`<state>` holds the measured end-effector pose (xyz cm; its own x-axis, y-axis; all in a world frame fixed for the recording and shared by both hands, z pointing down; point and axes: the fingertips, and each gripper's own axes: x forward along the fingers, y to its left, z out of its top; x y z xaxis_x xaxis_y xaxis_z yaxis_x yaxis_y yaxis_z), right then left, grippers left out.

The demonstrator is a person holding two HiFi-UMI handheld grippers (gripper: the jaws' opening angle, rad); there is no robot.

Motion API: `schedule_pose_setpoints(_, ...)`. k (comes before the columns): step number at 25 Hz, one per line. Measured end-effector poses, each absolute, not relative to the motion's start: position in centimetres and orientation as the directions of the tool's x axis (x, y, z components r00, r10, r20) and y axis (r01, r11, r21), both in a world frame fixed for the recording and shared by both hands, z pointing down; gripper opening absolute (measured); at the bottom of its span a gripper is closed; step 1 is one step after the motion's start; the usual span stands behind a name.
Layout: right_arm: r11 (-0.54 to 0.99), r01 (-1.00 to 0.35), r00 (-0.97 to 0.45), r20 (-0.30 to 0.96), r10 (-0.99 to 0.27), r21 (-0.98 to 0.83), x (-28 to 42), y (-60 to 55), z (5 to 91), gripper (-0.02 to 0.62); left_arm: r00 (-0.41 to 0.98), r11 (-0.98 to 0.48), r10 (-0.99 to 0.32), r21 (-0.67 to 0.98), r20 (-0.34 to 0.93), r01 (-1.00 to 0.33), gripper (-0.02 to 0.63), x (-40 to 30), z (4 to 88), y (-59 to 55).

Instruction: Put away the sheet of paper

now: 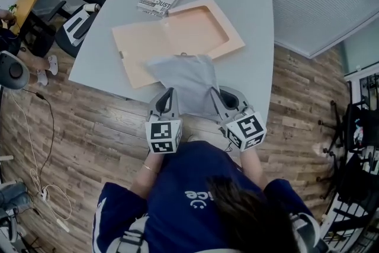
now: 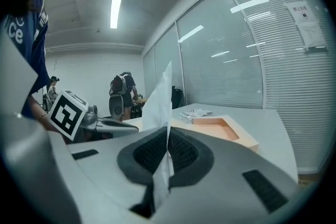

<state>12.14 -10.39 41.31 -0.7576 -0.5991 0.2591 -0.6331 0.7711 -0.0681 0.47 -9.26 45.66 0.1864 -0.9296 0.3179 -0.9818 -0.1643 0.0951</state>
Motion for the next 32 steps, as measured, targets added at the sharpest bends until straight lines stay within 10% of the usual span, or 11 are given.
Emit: schedule_pose_setpoints(32, 0.561, -0.792, -0.571, 0.614, -0.545, -0.239, 5.0, -29.7, 44.6, 0.008, 0.377, -0.343, -0.889, 0.170, 0.259, -0.924, 0.005, -11.2, 43.0, -22.8)
